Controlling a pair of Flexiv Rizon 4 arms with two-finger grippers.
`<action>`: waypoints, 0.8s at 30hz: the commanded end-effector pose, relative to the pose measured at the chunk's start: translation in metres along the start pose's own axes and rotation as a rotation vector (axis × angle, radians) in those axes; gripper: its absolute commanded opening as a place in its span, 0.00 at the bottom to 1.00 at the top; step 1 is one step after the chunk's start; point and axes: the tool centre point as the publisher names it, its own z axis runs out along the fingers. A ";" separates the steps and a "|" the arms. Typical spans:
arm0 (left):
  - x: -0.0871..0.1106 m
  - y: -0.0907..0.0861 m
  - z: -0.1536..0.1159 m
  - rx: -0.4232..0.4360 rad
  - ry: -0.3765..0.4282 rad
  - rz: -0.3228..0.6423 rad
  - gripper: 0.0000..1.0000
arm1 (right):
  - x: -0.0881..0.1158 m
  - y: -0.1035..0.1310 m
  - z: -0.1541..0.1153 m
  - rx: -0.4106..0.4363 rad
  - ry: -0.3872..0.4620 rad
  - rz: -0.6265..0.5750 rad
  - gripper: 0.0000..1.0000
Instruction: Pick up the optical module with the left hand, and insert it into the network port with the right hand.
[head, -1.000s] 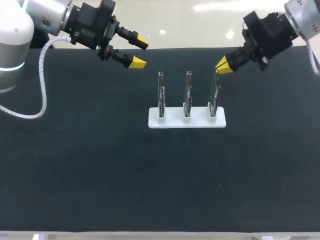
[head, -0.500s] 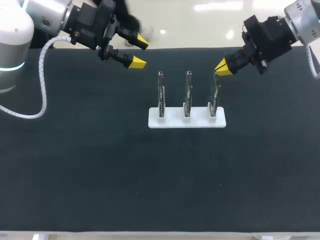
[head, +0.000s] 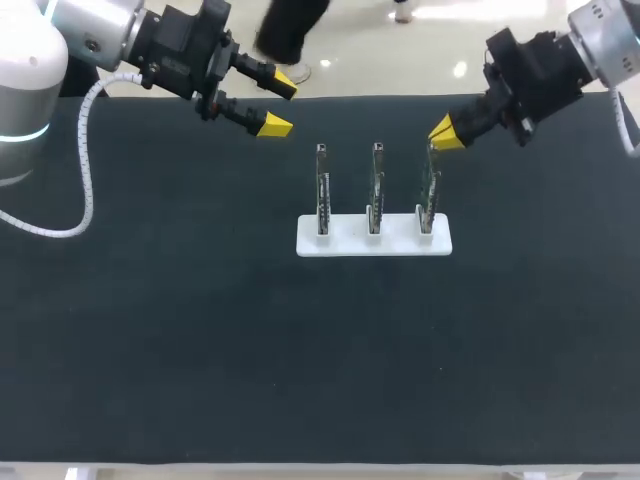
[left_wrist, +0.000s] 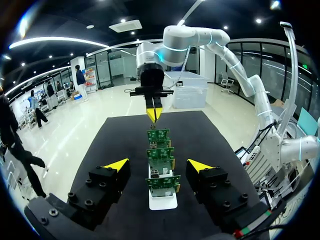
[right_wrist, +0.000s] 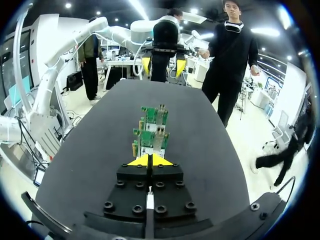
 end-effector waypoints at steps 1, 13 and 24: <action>-0.001 0.001 0.000 0.002 0.004 -0.001 1.00 | -0.016 0.003 -0.018 0.007 0.023 0.018 0.00; -0.001 0.001 0.000 0.002 0.004 -0.001 1.00 | -0.046 -0.012 -0.042 0.010 0.104 0.020 1.00; -0.001 0.001 0.000 0.002 0.004 -0.001 1.00 | -0.046 -0.012 -0.042 0.010 0.104 0.020 1.00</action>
